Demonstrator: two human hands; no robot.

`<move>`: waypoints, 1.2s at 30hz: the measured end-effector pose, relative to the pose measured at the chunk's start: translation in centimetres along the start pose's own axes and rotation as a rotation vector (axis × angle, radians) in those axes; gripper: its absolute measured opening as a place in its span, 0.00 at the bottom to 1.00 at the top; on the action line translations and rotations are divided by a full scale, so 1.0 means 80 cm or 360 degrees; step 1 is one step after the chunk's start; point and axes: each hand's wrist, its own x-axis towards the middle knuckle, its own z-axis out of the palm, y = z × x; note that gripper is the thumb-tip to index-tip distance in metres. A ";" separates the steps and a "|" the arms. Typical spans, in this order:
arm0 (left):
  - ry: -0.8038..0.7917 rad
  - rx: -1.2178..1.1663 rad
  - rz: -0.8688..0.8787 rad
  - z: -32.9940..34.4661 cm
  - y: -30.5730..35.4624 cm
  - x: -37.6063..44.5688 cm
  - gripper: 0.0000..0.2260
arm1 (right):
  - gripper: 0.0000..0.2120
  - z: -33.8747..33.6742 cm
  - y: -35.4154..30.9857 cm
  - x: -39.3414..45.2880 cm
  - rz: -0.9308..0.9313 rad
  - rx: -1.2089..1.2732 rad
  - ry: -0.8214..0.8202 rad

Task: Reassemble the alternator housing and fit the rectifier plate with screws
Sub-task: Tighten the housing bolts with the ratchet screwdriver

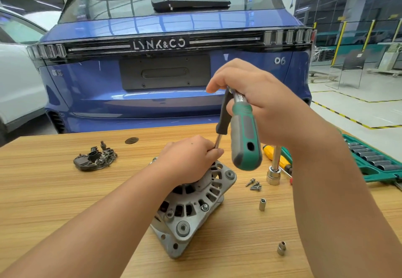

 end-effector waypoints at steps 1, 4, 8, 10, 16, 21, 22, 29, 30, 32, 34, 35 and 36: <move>0.0009 0.0020 0.0011 0.001 -0.002 0.001 0.19 | 0.18 -0.001 -0.003 0.000 0.0010 -0.0031 -0.0005; 0.0060 0.0058 0.0055 0.009 -0.009 0.011 0.19 | 0.18 0.000 -0.008 -0.001 0.0053 -0.0164 0.0000; 0.0125 0.0141 0.0031 0.015 -0.014 0.020 0.21 | 0.12 -0.003 -0.013 0.009 0.0340 -0.0542 0.0022; 0.0157 0.0189 0.0037 0.014 -0.014 0.018 0.22 | 0.06 -0.012 -0.006 0.015 0.0521 -0.0760 -0.0016; 0.0113 0.0249 0.0054 0.013 -0.012 0.017 0.21 | 0.22 -0.021 0.016 0.012 0.0448 -0.0508 0.0072; 0.0080 0.0255 0.0057 0.010 -0.011 0.015 0.20 | 0.03 -0.010 0.022 0.005 0.0421 0.0906 0.0134; 0.0076 0.0258 0.0055 0.009 -0.010 0.014 0.20 | 0.02 -0.010 0.025 0.006 0.0446 0.1089 0.0089; 0.0044 0.0254 0.0070 0.005 -0.005 0.009 0.20 | 0.04 0.006 0.012 0.016 0.0711 0.1774 0.0153; 0.0043 0.0246 0.0069 0.004 -0.005 0.009 0.20 | 0.05 0.010 0.008 0.018 0.0788 0.1984 0.0181; 0.0022 0.0202 0.0062 0.003 -0.007 0.009 0.19 | 0.05 0.016 0.002 0.020 0.0913 0.2355 0.0230; 0.0007 0.0134 0.0066 0.001 -0.010 0.007 0.18 | 0.04 0.020 -0.002 0.022 0.0964 0.2748 0.0382; 0.0000 0.0100 0.0081 0.000 -0.011 0.006 0.17 | 0.06 0.020 -0.003 0.023 0.0990 0.2907 0.0500; -0.0008 0.0070 0.0102 -0.001 -0.012 0.005 0.17 | 0.08 0.021 -0.004 0.023 0.1015 0.2987 0.0620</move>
